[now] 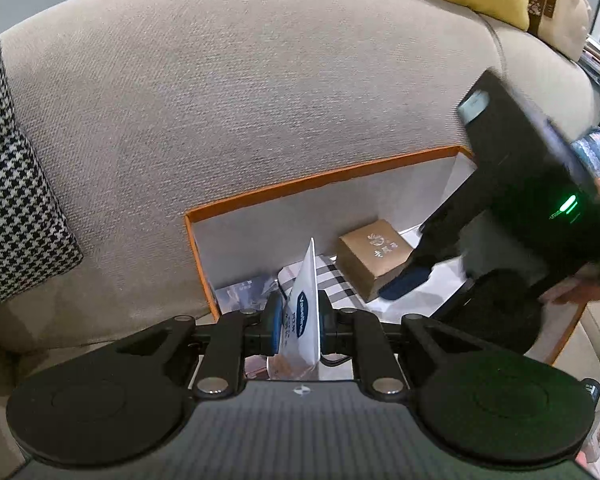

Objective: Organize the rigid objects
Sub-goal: 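Lower the plaid tin into the orange box and open the right tool while the left tool holds the tube, then lower the white lotion tube into the orange box and open the left tool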

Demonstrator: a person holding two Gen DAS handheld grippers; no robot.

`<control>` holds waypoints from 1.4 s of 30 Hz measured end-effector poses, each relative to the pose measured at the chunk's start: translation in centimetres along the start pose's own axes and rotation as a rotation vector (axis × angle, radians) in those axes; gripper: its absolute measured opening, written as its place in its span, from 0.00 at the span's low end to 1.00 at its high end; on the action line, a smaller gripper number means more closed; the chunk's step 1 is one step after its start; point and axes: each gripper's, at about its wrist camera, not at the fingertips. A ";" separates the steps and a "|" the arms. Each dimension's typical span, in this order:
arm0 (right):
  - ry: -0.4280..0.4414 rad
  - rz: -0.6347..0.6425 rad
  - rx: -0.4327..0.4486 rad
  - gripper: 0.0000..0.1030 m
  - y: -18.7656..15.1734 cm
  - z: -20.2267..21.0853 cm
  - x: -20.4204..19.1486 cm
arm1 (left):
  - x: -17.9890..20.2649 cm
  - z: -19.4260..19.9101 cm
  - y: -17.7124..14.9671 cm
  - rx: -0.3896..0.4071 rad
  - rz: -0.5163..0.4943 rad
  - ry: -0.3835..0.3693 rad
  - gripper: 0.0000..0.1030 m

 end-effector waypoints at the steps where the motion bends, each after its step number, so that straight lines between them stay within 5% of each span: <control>1: -0.008 -0.009 0.006 0.42 -0.3 0.6 0.5 | 0.0 0.1 0.1 0.001 0.000 0.000 0.17; 9: -0.143 -0.004 -0.041 0.42 -1.7 0.0 3.9 | -0.4 -0.3 0.7 0.007 0.031 -0.026 0.17; 12: -0.135 0.006 -0.009 0.25 -2.1 -1.0 4.4 | -0.6 -0.5 0.9 0.003 0.050 -0.034 0.17; 23: -0.148 0.009 0.036 0.26 -2.3 -1.1 3.9 | 0.7 -1.6 1.6 -0.028 0.028 -0.042 0.17; 29: -0.144 -0.045 0.051 0.34 -3.8 1.5 3.8 | 2.6 -1.3 1.8 -0.095 -0.014 -0.050 0.17; 42: -0.082 -0.145 0.045 0.34 -4.7 3.0 1.9 | 0.1 -3.2 0.0 -0.059 0.408 -0.195 0.17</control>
Point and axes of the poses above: each gripper's, at about its wrist camera, not at the fingertips, and z roughly against the way its jaws point, x to its right, y to its top, and after that the axes turned 14 degrees about -y, right-handed
